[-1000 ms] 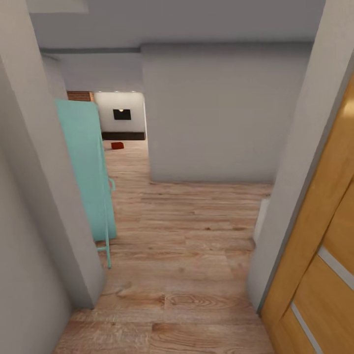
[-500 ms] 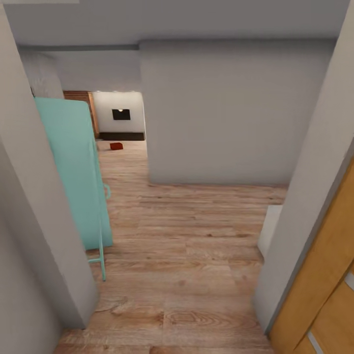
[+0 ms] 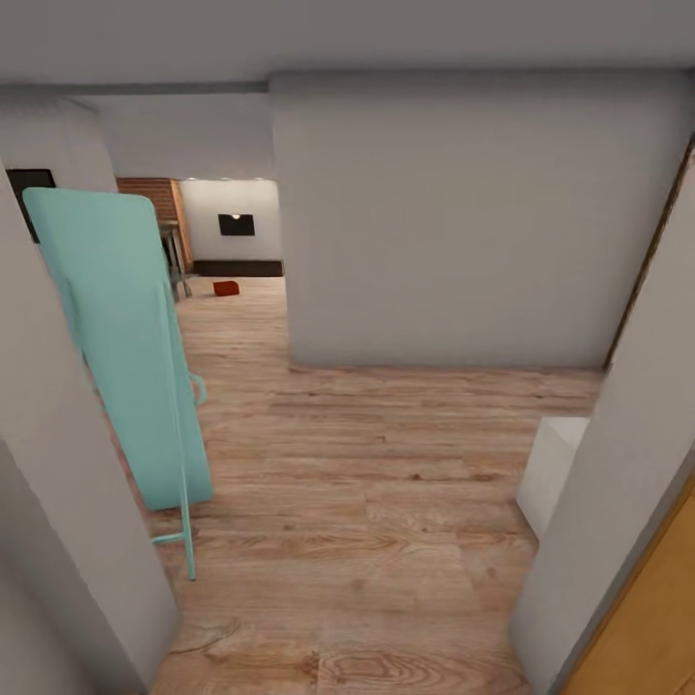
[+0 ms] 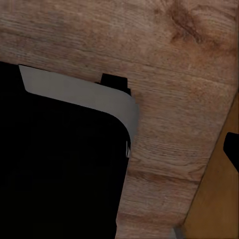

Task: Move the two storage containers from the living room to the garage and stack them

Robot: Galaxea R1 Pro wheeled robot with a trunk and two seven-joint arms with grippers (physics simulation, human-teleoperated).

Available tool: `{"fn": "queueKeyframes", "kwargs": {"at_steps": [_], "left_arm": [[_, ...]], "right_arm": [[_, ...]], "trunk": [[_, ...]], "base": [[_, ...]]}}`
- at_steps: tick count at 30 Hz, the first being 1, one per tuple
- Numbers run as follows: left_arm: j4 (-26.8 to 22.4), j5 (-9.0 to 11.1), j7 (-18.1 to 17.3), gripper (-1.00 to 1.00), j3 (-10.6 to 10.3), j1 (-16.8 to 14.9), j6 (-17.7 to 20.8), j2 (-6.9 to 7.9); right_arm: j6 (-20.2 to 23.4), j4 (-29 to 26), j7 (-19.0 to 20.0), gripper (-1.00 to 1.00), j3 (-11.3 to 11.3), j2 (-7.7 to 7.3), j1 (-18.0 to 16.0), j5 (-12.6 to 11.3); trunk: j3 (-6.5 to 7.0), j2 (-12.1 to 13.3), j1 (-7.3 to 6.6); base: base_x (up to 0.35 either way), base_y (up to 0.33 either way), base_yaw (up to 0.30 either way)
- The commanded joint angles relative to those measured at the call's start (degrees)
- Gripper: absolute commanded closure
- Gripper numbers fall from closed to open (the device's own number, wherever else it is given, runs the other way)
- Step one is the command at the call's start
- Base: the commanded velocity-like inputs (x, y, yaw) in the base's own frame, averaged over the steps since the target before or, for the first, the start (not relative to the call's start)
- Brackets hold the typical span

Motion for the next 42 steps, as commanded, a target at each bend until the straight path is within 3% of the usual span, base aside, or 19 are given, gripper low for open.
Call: {"fn": "queueKeyframes", "kwargs": {"at_steps": [1,42], "left_arm": [[-0.06,0.13,0.08,-1.0,0.12,0.01,-0.04,-0.01],[-0.06,0.11,0.08,-1.0,0.12,0.01,-0.05,-0.01]], "right_arm": [[-0.22,0.15,0.32,-1.0,0.47,0.03,-0.02,-0.57],[-0.31,0.15,0.32,-1.0,0.48,0.03,-0.01,-0.2]], "trunk": [[-0.05,-0.02,0.03],[-0.05,-0.02,0.03]], "base": [[0.321,0.0,0.0],[0.32,0.0,0.0]]}}
